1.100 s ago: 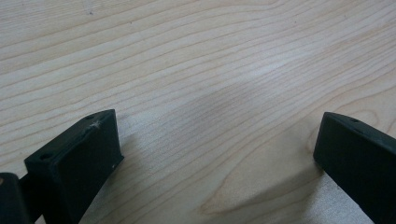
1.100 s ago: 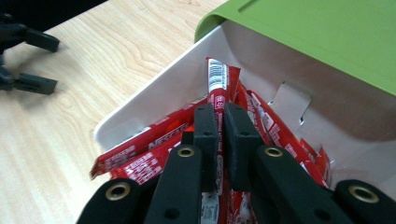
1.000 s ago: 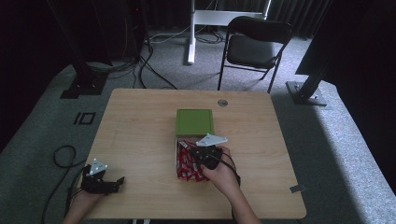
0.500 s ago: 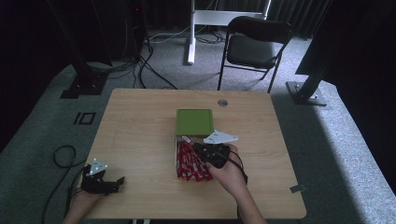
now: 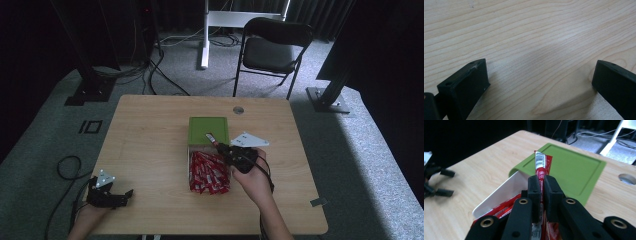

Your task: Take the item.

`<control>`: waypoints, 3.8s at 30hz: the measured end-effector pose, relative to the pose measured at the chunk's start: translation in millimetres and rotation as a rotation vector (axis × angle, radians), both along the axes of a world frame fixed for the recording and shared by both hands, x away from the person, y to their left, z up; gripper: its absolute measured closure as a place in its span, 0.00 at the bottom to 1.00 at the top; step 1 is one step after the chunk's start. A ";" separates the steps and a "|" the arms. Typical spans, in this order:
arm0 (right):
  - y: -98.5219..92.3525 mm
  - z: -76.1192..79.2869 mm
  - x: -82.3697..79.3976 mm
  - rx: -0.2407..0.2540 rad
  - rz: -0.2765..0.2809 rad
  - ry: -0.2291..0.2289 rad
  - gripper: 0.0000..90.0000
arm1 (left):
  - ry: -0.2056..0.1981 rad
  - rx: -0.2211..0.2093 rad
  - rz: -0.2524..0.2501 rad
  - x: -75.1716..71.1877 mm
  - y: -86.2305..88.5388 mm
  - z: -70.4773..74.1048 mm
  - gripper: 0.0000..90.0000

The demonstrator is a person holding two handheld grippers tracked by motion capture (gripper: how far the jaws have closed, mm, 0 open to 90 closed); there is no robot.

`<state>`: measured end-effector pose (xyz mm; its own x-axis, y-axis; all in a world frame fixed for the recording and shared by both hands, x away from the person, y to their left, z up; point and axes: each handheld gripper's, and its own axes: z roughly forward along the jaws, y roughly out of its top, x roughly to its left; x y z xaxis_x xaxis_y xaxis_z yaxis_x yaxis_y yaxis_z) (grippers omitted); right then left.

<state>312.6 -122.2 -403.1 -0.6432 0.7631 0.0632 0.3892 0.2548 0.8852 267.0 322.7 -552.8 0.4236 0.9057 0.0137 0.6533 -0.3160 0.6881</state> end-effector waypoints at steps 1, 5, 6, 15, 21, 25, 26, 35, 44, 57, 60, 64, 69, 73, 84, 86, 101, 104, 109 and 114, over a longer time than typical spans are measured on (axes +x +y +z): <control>-1.8 0.1 1.1 -0.003 -0.010 -0.003 0.94 | 0.000 0.000 0.000 0.0 0.0 0.0 0.02; -10.6 -1.6 6.5 0.013 -0.058 -0.010 0.94 | 0.000 0.001 0.000 0.0 0.0 0.0 0.02; -12.7 -2.4 8.2 0.016 -0.070 -0.012 0.94 | 0.000 0.001 -0.001 0.0 0.1 0.0 0.02; -36.0 -16.2 24.4 0.013 -0.187 -0.022 0.93 | -0.001 0.001 0.000 0.0 0.0 0.0 0.02; -49.7 -27.3 31.2 0.036 -0.251 -0.006 0.93 | -0.001 0.000 0.000 0.0 0.0 0.0 0.02; -55.8 -35.1 36.2 0.020 -0.283 0.003 0.93 | -0.001 0.001 0.000 0.0 0.0 0.0 0.02; -57.7 -37.7 37.4 0.034 -0.291 0.008 0.93 | 0.000 0.000 0.000 0.0 0.0 0.0 0.02; -66.1 -61.8 46.6 0.031 -0.349 0.043 0.93 | 0.000 0.000 0.000 0.0 0.0 0.0 0.02; -68.3 -88.9 56.8 0.017 -0.400 0.079 0.93 | 0.000 0.001 0.000 -0.1 0.0 0.0 0.02; -64.7 -126.1 74.2 0.015 -0.471 0.124 0.93 | 0.000 0.000 0.000 -0.1 0.0 0.0 0.02; -62.0 -132.3 78.7 0.022 -0.486 0.139 0.93 | 0.000 0.000 0.000 -0.1 0.0 0.0 0.02; -59.2 -140.9 85.0 0.022 -0.505 0.158 0.93 | 0.000 0.000 0.000 -0.1 0.0 0.0 0.02; -53.4 -150.3 89.1 0.035 -0.522 0.205 0.93 | 0.000 0.000 0.000 -0.1 0.0 0.0 0.02; -48.4 -151.0 90.9 0.043 -0.498 0.229 0.82 | 0.000 0.001 0.000 -0.1 0.0 0.0 0.02; -51.3 -146.4 80.3 0.030 -0.446 0.225 0.62 | 0.000 0.001 -0.001 -0.1 0.0 0.0 0.02; -53.2 -144.4 76.8 0.033 -0.439 0.217 0.59 | 0.000 0.001 0.000 -0.1 0.0 0.0 0.02; -72.6 -120.0 54.1 0.028 -0.384 0.133 0.42 | 0.000 0.001 0.000 -0.1 0.0 0.0 0.02; -78.6 -116.6 50.2 0.028 -0.385 0.123 0.40 | -0.001 0.001 0.000 -0.1 0.0 0.0 0.02; -89.4 -114.2 44.3 0.036 -0.401 0.118 0.37 | 0.000 0.001 0.000 -0.1 0.0 0.0 0.02; -98.3 -115.2 38.8 0.031 -0.410 0.114 0.36 | 0.000 0.001 -0.001 -0.1 0.0 0.0 0.02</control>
